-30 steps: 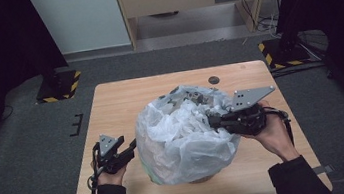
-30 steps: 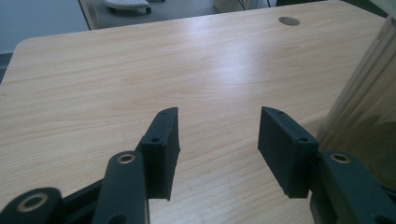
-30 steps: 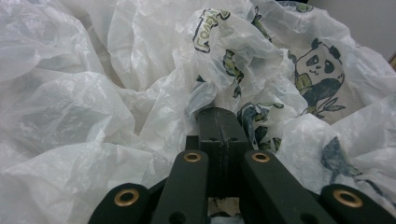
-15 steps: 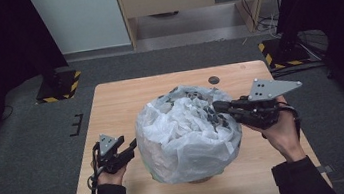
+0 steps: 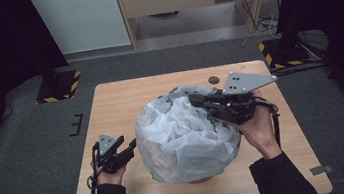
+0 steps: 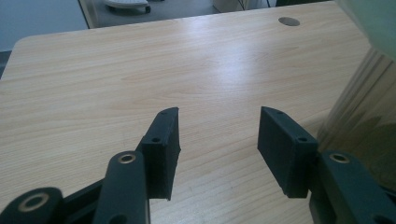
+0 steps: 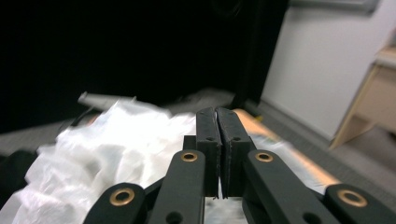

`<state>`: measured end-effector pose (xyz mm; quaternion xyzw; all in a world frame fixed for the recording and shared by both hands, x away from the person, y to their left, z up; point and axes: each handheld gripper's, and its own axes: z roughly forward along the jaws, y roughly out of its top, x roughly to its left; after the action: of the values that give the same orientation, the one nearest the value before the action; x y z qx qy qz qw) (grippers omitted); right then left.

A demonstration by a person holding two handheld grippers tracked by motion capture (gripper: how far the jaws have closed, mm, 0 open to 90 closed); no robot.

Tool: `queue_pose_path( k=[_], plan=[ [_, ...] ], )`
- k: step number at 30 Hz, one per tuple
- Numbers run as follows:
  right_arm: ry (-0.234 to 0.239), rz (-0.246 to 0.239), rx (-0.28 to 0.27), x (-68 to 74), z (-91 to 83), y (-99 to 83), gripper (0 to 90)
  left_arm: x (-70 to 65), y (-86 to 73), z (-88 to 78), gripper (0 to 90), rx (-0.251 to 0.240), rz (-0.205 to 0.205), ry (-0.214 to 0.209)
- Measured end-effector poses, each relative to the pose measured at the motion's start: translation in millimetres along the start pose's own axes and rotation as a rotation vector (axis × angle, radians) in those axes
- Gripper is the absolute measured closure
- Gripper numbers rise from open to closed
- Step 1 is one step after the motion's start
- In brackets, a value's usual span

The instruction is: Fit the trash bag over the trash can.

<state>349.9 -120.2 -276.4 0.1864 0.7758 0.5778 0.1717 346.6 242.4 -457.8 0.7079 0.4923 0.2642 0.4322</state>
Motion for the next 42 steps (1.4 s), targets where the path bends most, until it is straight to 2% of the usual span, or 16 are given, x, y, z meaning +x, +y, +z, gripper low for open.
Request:
queue_pose_path(
  k=[1, 5, 9, 12, 14, 17, 23, 26, 29, 32, 37, 40, 42],
  plan=[
    [-0.011, -0.016, 0.037, 1.8, 3.3, -1.7, 89.9, 0.0, 0.0, -0.1, 48.5, 0.0, 0.0, 0.0],
    [0.01, -0.029, 0.168, 1.9, 11.6, -12.7, 90.0, -0.2, -0.1, 0.2, 48.5, 0.002, 0.002, 0.001],
    [0.047, -0.021, 0.261, -0.1, 13.1, -23.3, 90.0, -0.5, -0.1, 0.6, 48.6, 0.004, 0.004, 0.001],
    [0.057, -0.009, 0.304, -2.5, 12.4, -28.7, 90.0, -0.7, -0.2, 0.6, 48.6, 0.004, 0.005, 0.001],
    [0.064, 0.014, 0.31, -3.8, 12.4, -29.5, 90.0, -0.7, -0.2, 0.6, 48.6, 0.005, 0.005, 0.0],
    [0.07, 0.02, 0.345, -2.5, 16.1, -28.4, 90.0, -0.6, -0.2, 0.6, 48.6, 0.005, 0.005, -0.001],
    [0.067, 0.006, 0.407, 1.3, 28.5, -33.7, 88.1, 0.1, -0.1, -0.2, 48.6, 0.004, 0.005, -0.002],
    [0.077, 0.029, 0.335, -0.2, 23.2, -34.9, 86.7, 0.1, -0.2, 0.1, 48.6, 0.008, 0.006, -0.002],
    [0.061, 0.043, 0.271, -1.8, 18.0, -34.2, 83.5, -0.4, 0.0, 0.0, 48.6, 0.006, 0.008, -0.001],
    [0.031, 0.036, 0.2, -3.1, 9.8, -29.5, 79.0, 0.1, 0.1, -0.2, 48.6, 0.006, 0.005, -0.002],
    [-0.045, 0.032, 0.065, -6.0, -6.2, -17.0, 69.3, 0.4, 0.3, -0.2, 48.6, 0.004, 0.004, -0.002],
    [-0.085, 0.034, 0.008, -6.8, -9.5, -5.5, 56.0, -0.1, 0.3, 0.2, 48.7, 0.004, 0.005, -0.001],
    [-0.101, 0.032, -0.016, -5.8, -8.6, 3.2, 52.6, 0.0, 0.3, 0.2, 48.6, 0.004, 0.005, -0.002]
  ],
)
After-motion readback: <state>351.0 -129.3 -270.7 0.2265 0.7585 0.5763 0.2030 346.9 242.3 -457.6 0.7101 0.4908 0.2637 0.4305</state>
